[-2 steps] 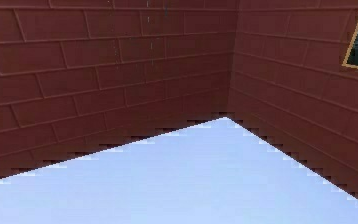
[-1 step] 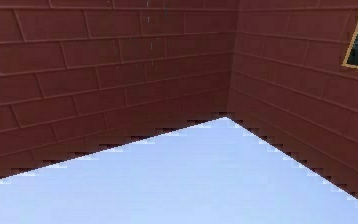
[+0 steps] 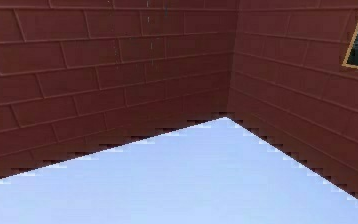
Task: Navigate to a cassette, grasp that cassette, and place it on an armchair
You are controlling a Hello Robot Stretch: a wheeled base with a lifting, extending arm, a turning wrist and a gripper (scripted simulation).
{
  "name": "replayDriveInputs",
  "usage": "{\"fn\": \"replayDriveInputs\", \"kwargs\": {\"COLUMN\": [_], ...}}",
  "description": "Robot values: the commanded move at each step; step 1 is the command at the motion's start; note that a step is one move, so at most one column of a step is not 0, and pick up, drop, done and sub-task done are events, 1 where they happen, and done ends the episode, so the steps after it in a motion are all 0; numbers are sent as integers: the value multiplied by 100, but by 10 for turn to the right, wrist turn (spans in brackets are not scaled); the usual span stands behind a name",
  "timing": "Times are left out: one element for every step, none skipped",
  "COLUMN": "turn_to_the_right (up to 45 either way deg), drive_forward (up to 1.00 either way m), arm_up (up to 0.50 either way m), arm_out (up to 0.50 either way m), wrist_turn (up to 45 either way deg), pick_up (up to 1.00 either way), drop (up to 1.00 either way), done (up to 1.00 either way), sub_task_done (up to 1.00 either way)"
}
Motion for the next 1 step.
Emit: {"fn": "replayDriveInputs", "kwargs": {"turn_to_the_right": [0], "drive_forward": [0], "arm_up": [-30], "arm_out": [0], "wrist_turn": [0], "pick_up": [0], "drop": [0], "done": [0], "sub_task_done": [0]}}
